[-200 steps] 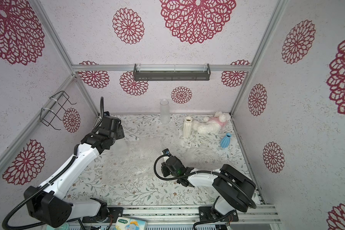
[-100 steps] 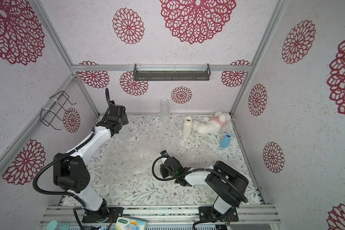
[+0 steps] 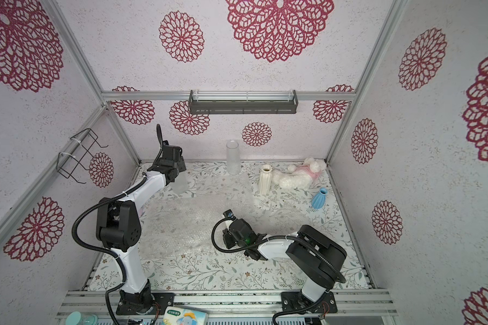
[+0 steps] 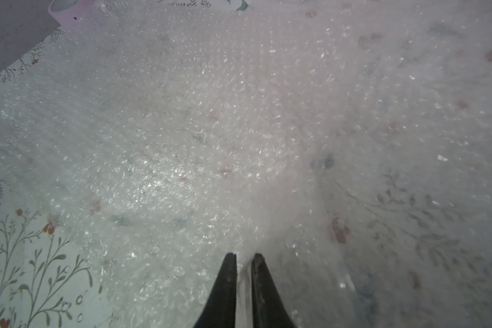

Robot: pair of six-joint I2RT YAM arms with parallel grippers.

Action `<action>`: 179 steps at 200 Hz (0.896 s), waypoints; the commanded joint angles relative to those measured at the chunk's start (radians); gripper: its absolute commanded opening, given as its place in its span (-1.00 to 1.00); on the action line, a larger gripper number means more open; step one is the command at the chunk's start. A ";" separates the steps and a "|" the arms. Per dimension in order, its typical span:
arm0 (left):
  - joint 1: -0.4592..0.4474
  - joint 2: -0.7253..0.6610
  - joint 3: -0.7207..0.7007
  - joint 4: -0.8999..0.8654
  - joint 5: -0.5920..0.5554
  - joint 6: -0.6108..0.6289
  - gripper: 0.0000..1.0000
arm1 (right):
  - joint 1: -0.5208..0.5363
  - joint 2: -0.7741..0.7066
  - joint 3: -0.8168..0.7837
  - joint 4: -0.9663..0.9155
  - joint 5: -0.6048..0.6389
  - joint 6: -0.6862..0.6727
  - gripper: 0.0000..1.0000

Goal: Unwrap the vase from the bubble wrap
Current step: Place the vase at the center of the board.

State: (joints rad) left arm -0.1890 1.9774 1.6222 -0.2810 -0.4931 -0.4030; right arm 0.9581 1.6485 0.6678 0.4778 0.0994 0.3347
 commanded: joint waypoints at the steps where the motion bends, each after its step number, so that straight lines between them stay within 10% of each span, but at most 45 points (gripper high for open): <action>1: 0.002 -0.026 0.002 0.125 -0.023 0.006 0.32 | -0.004 -0.016 0.023 0.031 0.001 -0.023 -0.69; 123: -0.024 -0.172 -0.049 0.120 -0.019 0.070 0.94 | -0.004 -0.300 0.043 -0.050 0.130 -0.122 0.84; 179: -0.041 -0.449 -0.228 0.062 -0.020 0.069 0.94 | -0.030 -0.558 0.072 -0.196 0.363 -0.306 0.98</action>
State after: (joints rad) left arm -0.2184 1.6547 1.4685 -0.1848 -0.5079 -0.3435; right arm 0.9504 1.1954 0.7124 0.3538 0.2985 0.1463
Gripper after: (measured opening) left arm 0.971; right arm 0.987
